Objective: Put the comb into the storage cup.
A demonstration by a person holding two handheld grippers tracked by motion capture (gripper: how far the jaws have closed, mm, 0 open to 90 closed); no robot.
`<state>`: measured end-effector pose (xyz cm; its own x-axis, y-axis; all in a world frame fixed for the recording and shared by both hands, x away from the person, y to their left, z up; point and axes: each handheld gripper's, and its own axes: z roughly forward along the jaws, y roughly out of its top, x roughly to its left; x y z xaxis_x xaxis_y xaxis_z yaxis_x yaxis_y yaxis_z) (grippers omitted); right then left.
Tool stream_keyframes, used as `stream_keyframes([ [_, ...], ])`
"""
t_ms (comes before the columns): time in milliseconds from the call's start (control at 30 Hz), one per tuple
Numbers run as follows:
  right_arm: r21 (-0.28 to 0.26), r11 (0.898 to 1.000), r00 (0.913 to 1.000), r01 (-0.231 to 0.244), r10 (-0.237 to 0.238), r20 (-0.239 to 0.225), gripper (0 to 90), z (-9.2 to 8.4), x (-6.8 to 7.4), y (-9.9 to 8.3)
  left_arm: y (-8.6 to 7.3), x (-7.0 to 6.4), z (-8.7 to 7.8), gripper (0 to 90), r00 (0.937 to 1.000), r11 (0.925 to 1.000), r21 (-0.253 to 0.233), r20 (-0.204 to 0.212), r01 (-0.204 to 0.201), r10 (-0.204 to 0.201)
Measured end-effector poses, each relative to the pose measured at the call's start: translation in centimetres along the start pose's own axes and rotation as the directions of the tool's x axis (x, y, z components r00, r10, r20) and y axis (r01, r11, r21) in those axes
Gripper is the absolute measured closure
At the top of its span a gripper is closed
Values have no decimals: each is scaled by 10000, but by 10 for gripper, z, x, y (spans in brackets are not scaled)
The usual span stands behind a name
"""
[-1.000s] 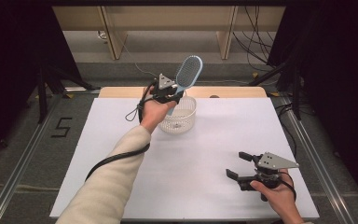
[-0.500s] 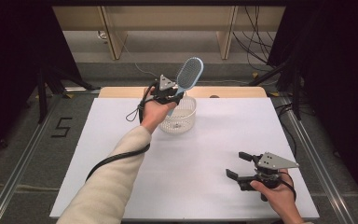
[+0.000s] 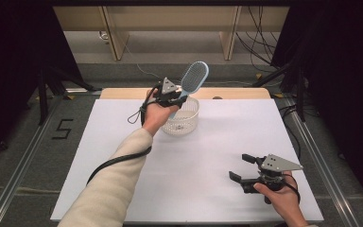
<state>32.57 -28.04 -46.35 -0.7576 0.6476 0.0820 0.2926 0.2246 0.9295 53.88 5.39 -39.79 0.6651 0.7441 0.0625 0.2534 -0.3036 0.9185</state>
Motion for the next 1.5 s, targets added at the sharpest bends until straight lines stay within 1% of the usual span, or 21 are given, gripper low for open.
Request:
stream_keyframes([
  [133,6,10000,10000,7,-7,-1,154,0,0,0,-1,0,1,698,9999,10000,4,110,-36,36],
  [367,-2,10000,10000,-23,23,-8,154,0,0,0,-3,0,2,698,9998,10000,-20,193,-37,38],
  [600,-22,10000,10000,-9,9,-12,154,0,0,0,-4,1,4,698,9996,9999,20,258,-126,125],
  [1500,-20,10000,10000,-30,30,-1,154,0,0,0,-11,2,11,698,9985,9998,194,551,-74,64],
])
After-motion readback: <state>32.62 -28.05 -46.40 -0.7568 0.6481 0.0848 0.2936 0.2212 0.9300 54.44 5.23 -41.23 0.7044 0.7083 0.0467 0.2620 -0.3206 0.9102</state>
